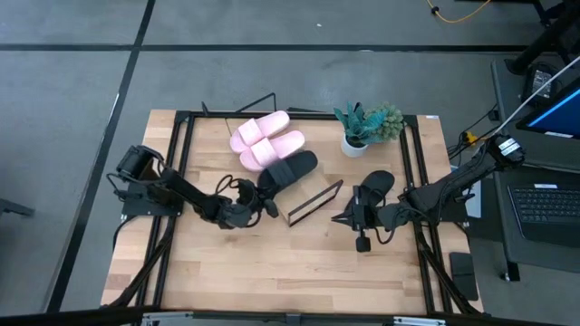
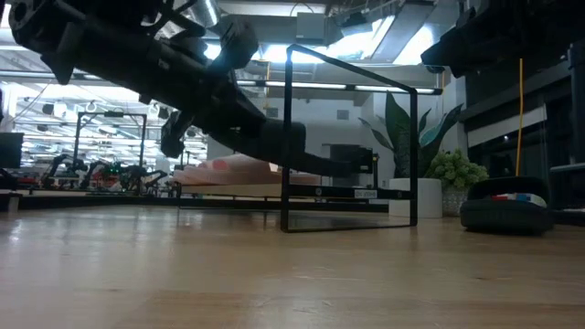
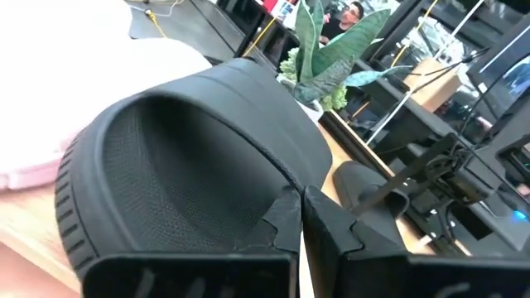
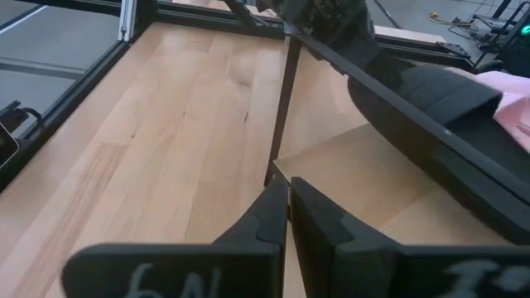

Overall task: Pick and place slides into the shelf
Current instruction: Adjust the black slides on the shelf

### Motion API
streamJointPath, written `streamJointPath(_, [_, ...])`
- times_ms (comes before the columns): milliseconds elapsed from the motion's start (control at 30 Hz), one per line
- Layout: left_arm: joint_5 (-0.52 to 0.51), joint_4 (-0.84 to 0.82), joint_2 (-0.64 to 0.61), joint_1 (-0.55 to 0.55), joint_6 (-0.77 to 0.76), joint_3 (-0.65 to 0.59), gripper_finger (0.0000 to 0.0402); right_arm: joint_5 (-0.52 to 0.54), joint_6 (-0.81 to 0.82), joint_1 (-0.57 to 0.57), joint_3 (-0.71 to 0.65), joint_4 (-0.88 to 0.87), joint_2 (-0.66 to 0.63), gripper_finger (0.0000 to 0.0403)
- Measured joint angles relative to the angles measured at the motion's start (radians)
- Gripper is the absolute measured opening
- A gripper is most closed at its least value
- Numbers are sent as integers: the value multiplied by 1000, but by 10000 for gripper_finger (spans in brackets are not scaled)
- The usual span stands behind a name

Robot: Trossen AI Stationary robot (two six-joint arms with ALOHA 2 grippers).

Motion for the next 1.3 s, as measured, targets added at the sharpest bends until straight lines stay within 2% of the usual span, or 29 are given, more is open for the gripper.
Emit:
streamJointPath(167, [2,48,32,0,-2,2,0,0,3,0,0,-11,0,21])
streamJointPath(567, [-10,23,38,30,-6,2,0,0,10,0,0,-7,0,21])
streamJointPath(800, [30,-9,38,57,-73,2,0,0,10,0,0,-7,0,21])
streamJointPath(1067, [26,-4,38,41,-79,2,0,0,11,0,0,-7,0,21])
streamJointPath(1300, [4,111,38,9,29,1,0,0,10,0,0,-6,0,21])
